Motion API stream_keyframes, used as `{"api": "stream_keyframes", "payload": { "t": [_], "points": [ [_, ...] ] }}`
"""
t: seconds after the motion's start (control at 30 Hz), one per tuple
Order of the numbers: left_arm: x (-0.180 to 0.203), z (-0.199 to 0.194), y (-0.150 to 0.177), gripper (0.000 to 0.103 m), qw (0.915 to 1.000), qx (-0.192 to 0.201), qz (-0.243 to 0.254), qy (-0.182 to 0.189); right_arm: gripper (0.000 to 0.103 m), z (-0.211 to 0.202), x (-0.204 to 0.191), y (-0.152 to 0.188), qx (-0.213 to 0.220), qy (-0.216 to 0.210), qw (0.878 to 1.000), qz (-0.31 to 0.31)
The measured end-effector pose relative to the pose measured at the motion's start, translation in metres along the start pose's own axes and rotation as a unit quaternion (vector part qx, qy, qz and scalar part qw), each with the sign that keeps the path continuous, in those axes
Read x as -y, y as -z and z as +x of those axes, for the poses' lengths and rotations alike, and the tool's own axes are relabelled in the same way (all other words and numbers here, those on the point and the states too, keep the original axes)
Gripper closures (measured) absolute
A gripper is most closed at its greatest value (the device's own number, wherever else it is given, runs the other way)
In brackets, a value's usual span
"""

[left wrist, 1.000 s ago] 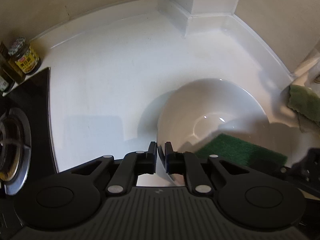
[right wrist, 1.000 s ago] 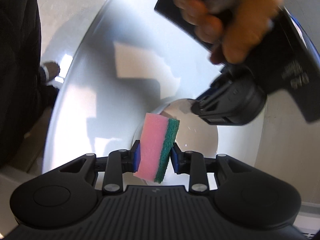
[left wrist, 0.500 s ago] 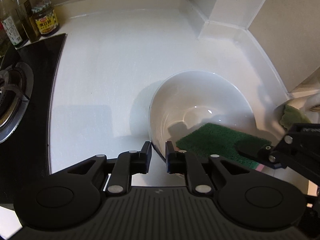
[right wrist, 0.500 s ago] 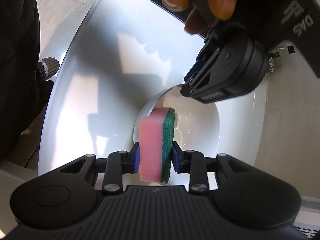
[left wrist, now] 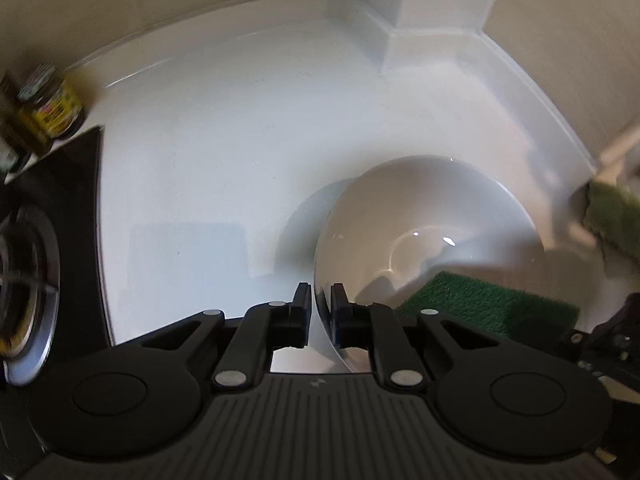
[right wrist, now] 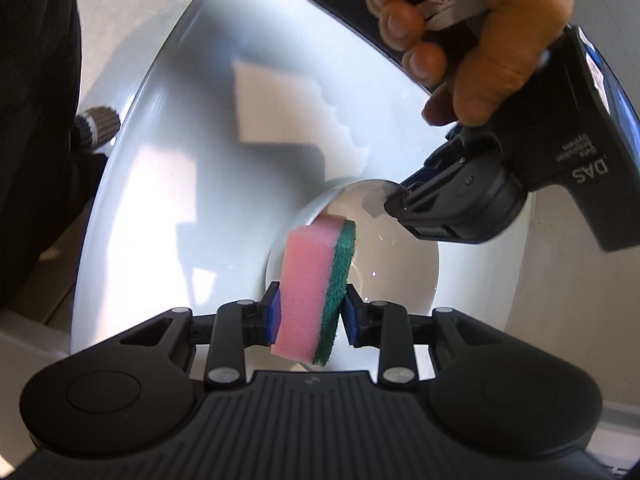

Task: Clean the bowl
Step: 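Scrub the bowl bottom with the sponge while the left gripper holds the rim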

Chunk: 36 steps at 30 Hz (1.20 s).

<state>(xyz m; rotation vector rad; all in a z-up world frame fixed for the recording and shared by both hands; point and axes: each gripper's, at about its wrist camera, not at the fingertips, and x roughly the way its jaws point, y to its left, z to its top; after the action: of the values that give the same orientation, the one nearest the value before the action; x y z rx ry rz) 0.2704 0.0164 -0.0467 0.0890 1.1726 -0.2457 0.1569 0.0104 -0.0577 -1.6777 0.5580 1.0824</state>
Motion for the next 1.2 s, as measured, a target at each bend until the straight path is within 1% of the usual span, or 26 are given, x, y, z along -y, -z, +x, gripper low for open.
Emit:
{"api": "stream_keyframes", "payload": {
  "t": [0.13,0.23,0.33,0.4,0.5,0.57,0.63,0.7,0.77,0.83,0.97,1.03,1.1,1.2],
  "points": [
    [-0.009,-0.014,0.022,0.088,0.9980,0.009,-0.057,0.024,0.076,0.002,0.002,0.004,0.005,-0.002,1.000,0.011],
    [-0.007,-0.019,0.033,0.089,0.9965,0.015,-0.080,0.018,0.076,0.002,0.001,0.004,0.002,0.001,1.000,0.009],
    [0.001,-0.017,0.034,0.087,0.9981,0.012,-0.061,0.002,0.076,-0.001,0.000,-0.001,0.002,0.001,1.000,0.010],
    [0.003,-0.015,0.030,0.089,0.9989,0.009,-0.044,-0.010,0.076,-0.003,0.000,-0.003,0.008,-0.002,1.000,0.013],
    [0.006,-0.010,0.021,0.091,0.9998,0.005,-0.002,-0.018,0.076,-0.007,0.001,-0.004,0.022,-0.009,1.000,0.020],
    [0.007,-0.006,0.014,0.090,0.9995,0.001,0.024,-0.018,0.076,-0.007,0.000,-0.004,0.028,-0.011,0.999,0.021],
    [0.007,-0.002,0.007,0.089,0.9985,-0.004,0.054,-0.013,0.076,-0.007,-0.001,-0.002,0.026,-0.010,1.000,0.011],
    [0.003,0.001,-0.002,0.089,0.9982,-0.007,0.059,-0.008,0.076,-0.004,-0.003,0.005,0.008,-0.004,1.000,-0.018],
    [-0.003,0.003,-0.008,0.090,0.9992,-0.007,0.040,-0.003,0.076,0.001,-0.004,0.010,-0.008,0.007,0.999,-0.034],
    [-0.007,0.002,-0.008,0.091,0.9999,-0.007,0.014,0.001,0.076,0.002,-0.002,0.010,-0.010,0.008,1.000,-0.027],
    [-0.015,-0.011,0.007,0.090,0.9990,-0.002,-0.043,0.011,0.076,0.002,0.000,0.012,-0.005,0.006,1.000,-0.014],
    [-0.015,-0.018,0.017,0.090,0.9978,0.003,-0.065,0.013,0.076,0.002,0.002,0.014,-0.001,0.004,1.000,-0.008],
    [-0.012,-0.023,0.024,0.090,0.9969,0.007,-0.078,0.011,0.076,0.001,0.002,0.014,-0.001,0.004,1.000,-0.008],
    [-0.005,-0.025,0.031,0.090,0.9965,0.015,-0.082,-0.003,0.076,-0.002,0.006,0.011,0.000,0.003,1.000,0.001]
  ]
}}
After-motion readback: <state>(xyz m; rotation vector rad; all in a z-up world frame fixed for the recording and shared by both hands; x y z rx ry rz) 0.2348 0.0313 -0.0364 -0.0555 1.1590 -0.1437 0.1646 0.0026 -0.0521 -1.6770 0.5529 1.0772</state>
